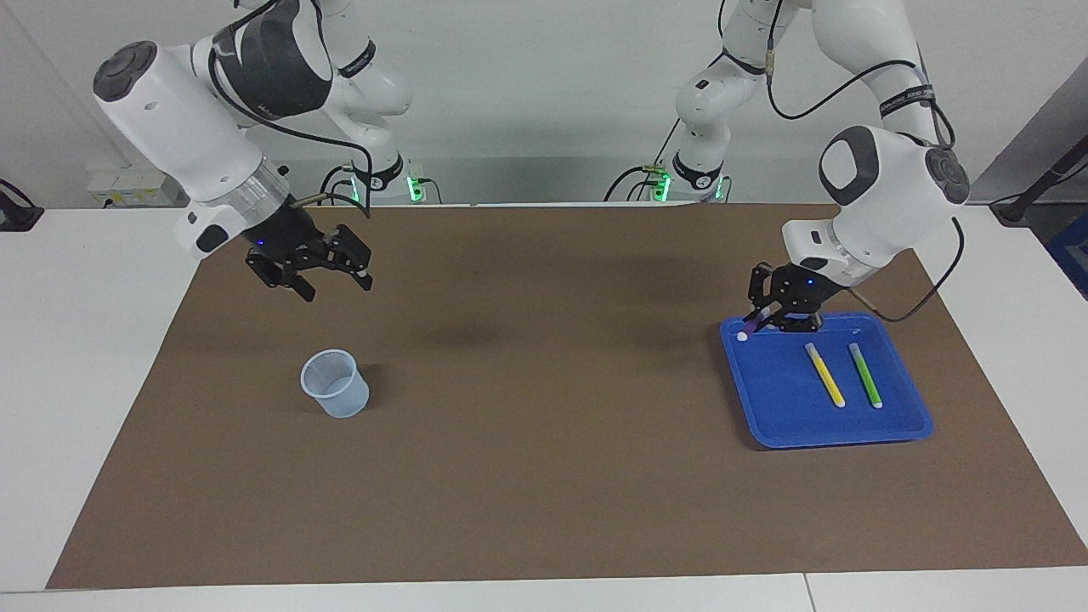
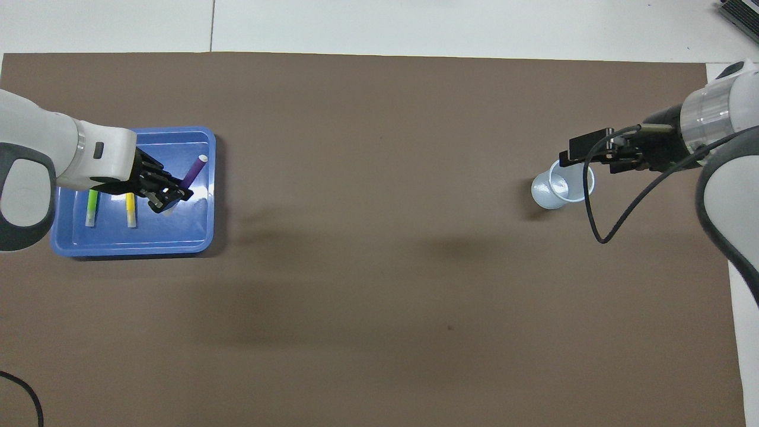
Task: Right arm passes pens to left for tray arrangement
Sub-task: 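Lower the purple pen upright into the tray with the left gripper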
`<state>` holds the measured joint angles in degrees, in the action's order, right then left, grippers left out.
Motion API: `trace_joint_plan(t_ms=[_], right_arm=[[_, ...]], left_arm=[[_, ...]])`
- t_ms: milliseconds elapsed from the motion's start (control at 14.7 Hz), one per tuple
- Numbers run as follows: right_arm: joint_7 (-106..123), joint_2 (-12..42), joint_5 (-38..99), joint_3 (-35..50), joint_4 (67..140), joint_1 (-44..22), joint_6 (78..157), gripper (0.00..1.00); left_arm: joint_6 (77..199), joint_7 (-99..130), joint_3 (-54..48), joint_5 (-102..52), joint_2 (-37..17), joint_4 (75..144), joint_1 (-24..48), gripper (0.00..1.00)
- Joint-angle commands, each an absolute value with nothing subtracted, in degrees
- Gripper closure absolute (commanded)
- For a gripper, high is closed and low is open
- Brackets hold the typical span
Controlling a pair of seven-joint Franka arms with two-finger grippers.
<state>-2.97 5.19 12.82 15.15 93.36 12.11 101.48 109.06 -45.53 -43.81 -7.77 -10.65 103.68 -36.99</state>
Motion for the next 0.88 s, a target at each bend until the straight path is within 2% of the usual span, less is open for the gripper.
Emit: trace_joint_plan(t_ms=[0, 407, 679, 814], right_arm=[[-1.94, 2.64, 8.27, 15.82, 94.22, 13.53, 98.01, 0.0], [2.54, 2.2, 4.4, 15.82, 94.31, 14.67, 95.54, 0.0], [2.64, 2.11, 3.69, 15.91, 94.39, 14.94, 95.01, 0.0], [2.55, 1.93, 3.69, 16.08, 94.39, 14.85, 95.01, 0.0]], left_arm=[[104.59, -33.35, -43.51, -1.69, -9.58, 102.13, -36.83, 1.0], [102.47, -5.41, -43.51, 1.05, -7.21, 105.28, -36.39, 1.0], [106.33, 0.51, -43.51, 1.49, -4.58, 109.85, -36.21, 1.0], [109.06, 2.1, -43.51, 2.9, -5.18, 110.92, -37.08, 1.0]])
